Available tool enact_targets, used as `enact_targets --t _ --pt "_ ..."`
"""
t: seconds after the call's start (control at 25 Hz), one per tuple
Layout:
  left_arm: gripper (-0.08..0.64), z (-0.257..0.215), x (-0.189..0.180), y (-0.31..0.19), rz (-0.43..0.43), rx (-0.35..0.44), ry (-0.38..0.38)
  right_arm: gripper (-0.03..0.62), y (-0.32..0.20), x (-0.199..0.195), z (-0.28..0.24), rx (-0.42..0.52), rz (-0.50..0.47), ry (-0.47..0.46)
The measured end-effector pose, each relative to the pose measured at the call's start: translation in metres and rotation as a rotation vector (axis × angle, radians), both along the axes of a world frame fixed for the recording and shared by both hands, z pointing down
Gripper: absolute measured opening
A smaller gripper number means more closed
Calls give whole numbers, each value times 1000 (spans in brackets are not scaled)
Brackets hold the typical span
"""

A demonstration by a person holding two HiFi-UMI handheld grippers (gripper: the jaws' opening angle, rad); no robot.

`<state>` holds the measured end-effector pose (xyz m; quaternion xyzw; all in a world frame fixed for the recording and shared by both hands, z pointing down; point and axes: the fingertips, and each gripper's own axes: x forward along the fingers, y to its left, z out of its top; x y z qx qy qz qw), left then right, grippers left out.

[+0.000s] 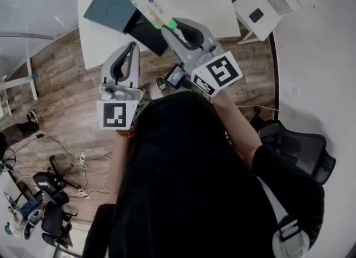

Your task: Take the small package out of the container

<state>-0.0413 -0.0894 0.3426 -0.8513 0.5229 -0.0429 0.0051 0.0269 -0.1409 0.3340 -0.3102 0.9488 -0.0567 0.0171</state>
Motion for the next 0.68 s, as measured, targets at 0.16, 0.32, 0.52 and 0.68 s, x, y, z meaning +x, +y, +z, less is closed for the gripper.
enact_targets --t 0.16,0.32,0.52,0.68 --pt "3 0 1 0 0 -5 -4 84 0 0 0 -1 -2 3" --pt "3 -1 3 1 -3 3 2 84 0 3 0 4 1 2" --pt "3 2 -2 2 -8 -3 -2 84 0 -1 3 4 2 7" --pt "3 1 0 0 -9 -2 0 84 -2 1 3 4 3 9"
